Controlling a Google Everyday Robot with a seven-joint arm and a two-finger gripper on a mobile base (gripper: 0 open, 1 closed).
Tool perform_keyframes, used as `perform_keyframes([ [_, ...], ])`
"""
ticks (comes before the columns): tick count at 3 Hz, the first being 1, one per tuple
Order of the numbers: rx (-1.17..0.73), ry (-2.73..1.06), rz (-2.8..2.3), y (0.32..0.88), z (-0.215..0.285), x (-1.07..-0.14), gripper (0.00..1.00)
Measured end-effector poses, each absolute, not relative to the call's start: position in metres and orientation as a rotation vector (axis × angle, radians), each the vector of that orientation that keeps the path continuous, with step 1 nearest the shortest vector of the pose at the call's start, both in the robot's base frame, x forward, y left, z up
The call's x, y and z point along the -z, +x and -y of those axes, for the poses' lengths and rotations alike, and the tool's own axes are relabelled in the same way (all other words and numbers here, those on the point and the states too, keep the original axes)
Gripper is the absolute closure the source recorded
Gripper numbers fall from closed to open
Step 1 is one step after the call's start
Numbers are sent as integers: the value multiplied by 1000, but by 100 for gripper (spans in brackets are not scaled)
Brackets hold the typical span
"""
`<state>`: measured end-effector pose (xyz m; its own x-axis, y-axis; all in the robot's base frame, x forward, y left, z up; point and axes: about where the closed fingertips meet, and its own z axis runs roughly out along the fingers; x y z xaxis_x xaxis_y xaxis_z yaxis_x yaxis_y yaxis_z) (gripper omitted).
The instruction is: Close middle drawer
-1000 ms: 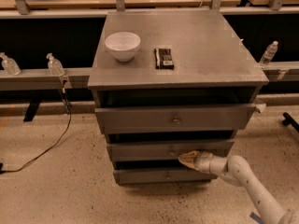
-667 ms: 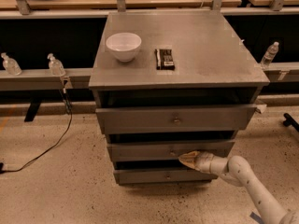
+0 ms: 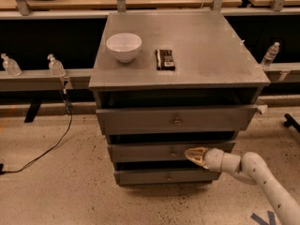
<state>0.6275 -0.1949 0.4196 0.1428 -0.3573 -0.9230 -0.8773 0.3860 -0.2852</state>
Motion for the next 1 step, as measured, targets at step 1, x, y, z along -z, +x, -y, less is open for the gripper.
perform_keyframes([
  [1, -599, -1181, -1463, 613, 211, -445, 84],
])
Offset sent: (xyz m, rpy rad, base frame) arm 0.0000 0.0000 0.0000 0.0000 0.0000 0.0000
